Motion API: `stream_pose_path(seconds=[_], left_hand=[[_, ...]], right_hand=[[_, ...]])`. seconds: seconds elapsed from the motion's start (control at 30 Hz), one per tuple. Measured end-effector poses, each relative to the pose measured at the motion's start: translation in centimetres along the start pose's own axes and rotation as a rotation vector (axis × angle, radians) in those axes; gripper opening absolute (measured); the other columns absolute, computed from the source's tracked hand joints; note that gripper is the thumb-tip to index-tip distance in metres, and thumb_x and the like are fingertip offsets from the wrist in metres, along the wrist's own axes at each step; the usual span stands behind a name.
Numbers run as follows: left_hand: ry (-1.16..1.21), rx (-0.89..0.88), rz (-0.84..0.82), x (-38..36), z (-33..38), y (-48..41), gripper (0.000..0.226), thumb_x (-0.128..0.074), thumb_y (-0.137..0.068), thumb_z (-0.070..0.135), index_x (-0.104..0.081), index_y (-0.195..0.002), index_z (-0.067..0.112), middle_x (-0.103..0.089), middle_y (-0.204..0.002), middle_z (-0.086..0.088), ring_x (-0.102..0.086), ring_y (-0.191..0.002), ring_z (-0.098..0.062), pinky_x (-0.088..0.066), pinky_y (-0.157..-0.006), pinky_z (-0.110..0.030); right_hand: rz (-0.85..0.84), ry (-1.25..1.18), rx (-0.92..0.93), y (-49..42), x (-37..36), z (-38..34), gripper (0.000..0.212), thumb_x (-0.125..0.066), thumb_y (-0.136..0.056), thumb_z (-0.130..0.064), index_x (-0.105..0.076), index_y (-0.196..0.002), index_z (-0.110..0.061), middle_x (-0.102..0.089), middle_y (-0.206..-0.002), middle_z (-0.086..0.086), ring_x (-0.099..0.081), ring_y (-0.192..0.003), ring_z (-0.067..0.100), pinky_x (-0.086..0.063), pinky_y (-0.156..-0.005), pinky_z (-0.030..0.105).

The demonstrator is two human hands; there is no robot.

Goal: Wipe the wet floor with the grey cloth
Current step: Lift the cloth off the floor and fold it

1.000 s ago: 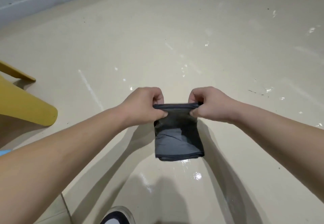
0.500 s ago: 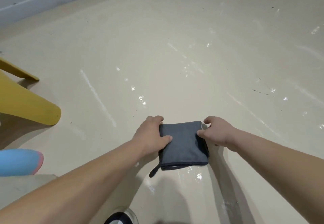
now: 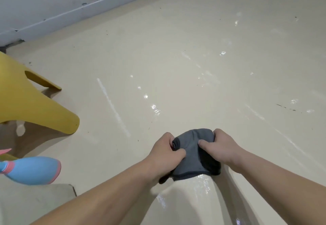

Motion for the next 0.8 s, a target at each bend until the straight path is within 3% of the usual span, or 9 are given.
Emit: stream_pose_path(seconds=[0.07,0.17,0.23,0.37,0.53,0.6,0.73,0.8], left_hand=[[0.147,0.042,0.026,1.7,0.3,0.2,0.028,-0.072,-0.082,0.021,-0.053,-0.098,0.008,-0.06,-0.089,-0.001,-0.058,-0.075,-0.015,-0.046,-0.057,-0.022],[0.469,0.199,-0.009,4.1,0.1,0.5,0.012,-0.075,-0.086,0.012,-0.067,-0.094,0.007,-0.076,-0.093,-0.006,-0.072,-0.081,-0.02,-0.054,-0.064,-0.029],[0.604,0.355,-0.077,5.5,-0.6,1.0,0.022,-0.074,-0.09,0.01,-0.071,-0.112,0.006,-0.079,-0.102,-0.01,-0.077,-0.088,-0.022,-0.061,-0.069,-0.032],[0.518,0.446,-0.101,8.0,-1.0,1.9,0.028,-0.069,-0.094,0.019,-0.068,-0.121,0.011,-0.079,-0.105,-0.006,-0.077,-0.097,-0.023,-0.062,-0.09,-0.046],[0.399,0.31,0.035,13.4,2.8,3.9,0.021,-0.061,-0.092,0.028,-0.07,-0.111,0.025,-0.077,-0.094,0.004,-0.07,-0.077,-0.017,-0.052,-0.064,-0.026],[0.372,0.24,0.09,17.2,4.7,5.1,0.023,-0.063,-0.087,0.022,-0.066,-0.11,0.022,-0.075,-0.098,0.001,-0.072,-0.082,-0.018,-0.054,-0.062,-0.024],[0.321,0.096,0.242,25.1,7.6,7.4,0.026,-0.066,-0.08,0.013,-0.061,-0.103,0.024,-0.064,-0.088,0.004,-0.061,-0.071,-0.014,-0.044,-0.05,-0.018],[0.349,0.055,0.333,29.3,8.2,8.6,0.027,-0.065,-0.078,0.013,-0.064,-0.102,0.027,-0.061,-0.081,0.006,-0.057,-0.067,-0.014,-0.041,-0.052,-0.02]], right_hand=[[-0.016,-0.146,0.037,0.5,0.0,-1.8,0.031,-0.07,-0.09,-0.033,-0.052,-0.101,-0.011,-0.064,-0.102,0.003,-0.063,-0.085,0.019,-0.049,-0.065,0.031],[-0.063,-0.284,0.039,0.8,-0.7,-3.9,0.04,-0.073,-0.087,-0.035,-0.052,-0.105,-0.006,-0.067,-0.1,0.008,-0.062,-0.077,0.021,-0.047,-0.059,0.031],[-0.086,-0.284,0.052,1.0,-1.6,-5.0,0.042,-0.075,-0.083,-0.038,-0.051,-0.101,-0.009,-0.063,-0.096,0.007,-0.058,-0.076,0.021,-0.046,-0.062,0.033],[-0.08,-0.237,0.084,2.0,-3.4,-7.3,0.038,-0.072,-0.088,-0.042,-0.043,-0.09,-0.018,-0.052,-0.093,0.002,-0.047,-0.077,0.02,-0.039,-0.062,0.03],[-0.142,-0.351,0.045,3.9,-4.7,-13.4,0.036,-0.07,-0.084,-0.036,-0.037,-0.087,-0.022,-0.046,-0.094,0.004,-0.048,-0.079,0.024,-0.041,-0.065,0.035],[-0.205,-0.347,0.072,4.6,-5.2,-17.7,0.033,-0.068,-0.078,-0.024,-0.037,-0.088,-0.023,-0.044,-0.092,0.005,-0.047,-0.078,0.025,-0.043,-0.065,0.038],[-0.233,-0.305,0.17,6.3,-6.0,-27.6,0.021,-0.063,-0.083,-0.008,-0.056,-0.1,-0.017,-0.061,-0.091,0.007,-0.058,-0.077,0.026,-0.046,-0.062,0.034],[-0.267,-0.312,0.207,7.7,-7.1,-32.6,0.025,-0.061,-0.084,-0.004,-0.066,-0.104,-0.018,-0.07,-0.093,0.01,-0.065,-0.078,0.026,-0.05,-0.062,0.034]])
Point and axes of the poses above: each hand's wrist, its own y-axis away from the middle knuckle, its own x-axis out of the back of the hand, z = x × y, the point moved 2 cm from there along -y, towards the middle knuckle
